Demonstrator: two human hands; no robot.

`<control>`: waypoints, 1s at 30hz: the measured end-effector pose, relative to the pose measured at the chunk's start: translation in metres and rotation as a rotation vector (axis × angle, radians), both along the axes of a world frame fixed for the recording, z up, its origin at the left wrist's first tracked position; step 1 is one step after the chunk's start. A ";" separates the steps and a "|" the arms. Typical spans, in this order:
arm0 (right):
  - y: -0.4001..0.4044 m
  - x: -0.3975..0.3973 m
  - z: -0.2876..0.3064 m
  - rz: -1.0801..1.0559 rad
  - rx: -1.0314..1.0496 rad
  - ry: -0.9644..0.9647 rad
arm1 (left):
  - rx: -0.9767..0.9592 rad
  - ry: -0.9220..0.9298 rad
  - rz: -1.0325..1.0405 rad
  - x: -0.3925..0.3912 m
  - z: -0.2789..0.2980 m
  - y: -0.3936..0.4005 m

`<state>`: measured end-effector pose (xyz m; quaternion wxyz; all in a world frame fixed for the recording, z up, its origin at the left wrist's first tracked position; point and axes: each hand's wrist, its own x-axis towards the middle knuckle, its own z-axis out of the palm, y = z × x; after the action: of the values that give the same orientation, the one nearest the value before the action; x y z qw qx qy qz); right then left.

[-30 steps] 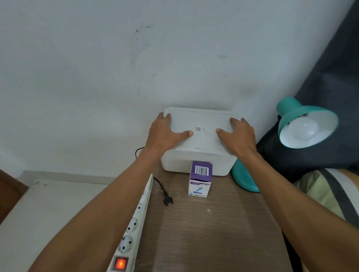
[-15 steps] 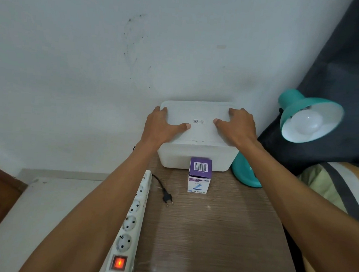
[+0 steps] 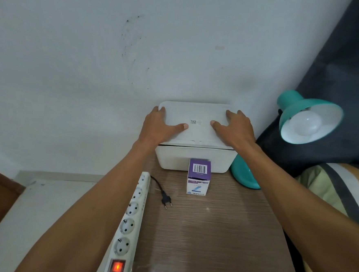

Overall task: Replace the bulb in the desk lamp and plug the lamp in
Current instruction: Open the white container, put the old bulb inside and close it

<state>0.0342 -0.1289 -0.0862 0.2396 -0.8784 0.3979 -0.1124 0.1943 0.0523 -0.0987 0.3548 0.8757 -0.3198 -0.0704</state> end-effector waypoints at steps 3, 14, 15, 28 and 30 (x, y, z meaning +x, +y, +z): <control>-0.002 0.003 0.000 0.003 0.008 -0.005 | 0.020 -0.010 0.002 0.000 0.003 -0.002; -0.002 -0.003 -0.005 0.018 -0.023 -0.012 | 0.031 -0.034 -0.003 -0.004 -0.003 0.002; -0.001 -0.003 -0.005 0.019 -0.023 -0.013 | 0.033 -0.037 -0.002 -0.005 -0.003 0.002; 0.001 -0.005 -0.008 0.058 -0.003 0.120 | 0.108 0.052 -0.037 -0.010 -0.006 0.006; 0.005 -0.007 -0.007 0.047 0.003 0.130 | 0.109 0.077 -0.061 -0.011 -0.003 0.014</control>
<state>0.0270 -0.1239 -0.0928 0.2170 -0.8926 0.3922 -0.0488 0.1831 0.0659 -0.1013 0.3164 0.8802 -0.3281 -0.1319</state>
